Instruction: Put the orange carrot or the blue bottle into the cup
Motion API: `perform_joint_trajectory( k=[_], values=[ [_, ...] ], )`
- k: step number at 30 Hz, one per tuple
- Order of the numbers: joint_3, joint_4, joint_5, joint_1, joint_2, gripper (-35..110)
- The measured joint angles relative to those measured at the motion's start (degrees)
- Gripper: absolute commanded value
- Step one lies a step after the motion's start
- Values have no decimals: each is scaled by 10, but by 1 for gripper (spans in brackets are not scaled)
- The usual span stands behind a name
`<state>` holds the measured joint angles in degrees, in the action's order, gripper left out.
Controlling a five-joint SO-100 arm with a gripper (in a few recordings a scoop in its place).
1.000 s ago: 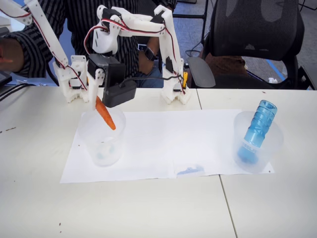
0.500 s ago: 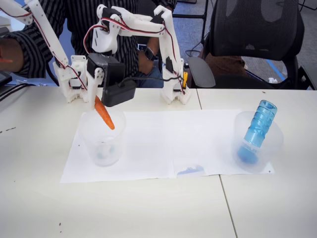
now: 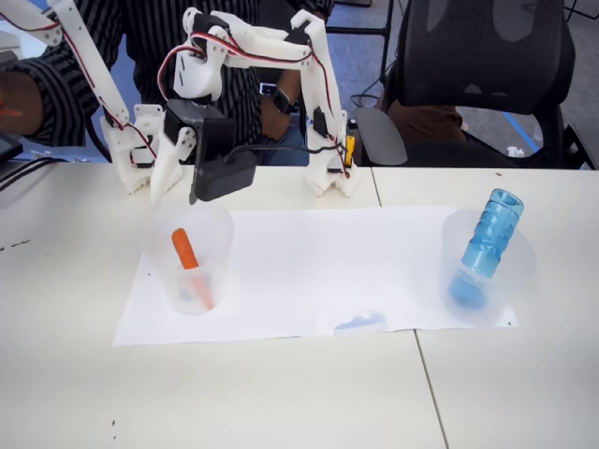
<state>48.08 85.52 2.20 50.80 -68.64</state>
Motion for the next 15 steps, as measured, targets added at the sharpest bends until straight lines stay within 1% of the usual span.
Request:
perform_joint_trajectory(
  k=[5,7,12,15],
  values=[
    [-11,0,1,0,0,34],
    [-22,0,1,0,0,31],
    [-27,0,1,0,0,15],
    [-27,0,1,0,0,8]
  ],
)
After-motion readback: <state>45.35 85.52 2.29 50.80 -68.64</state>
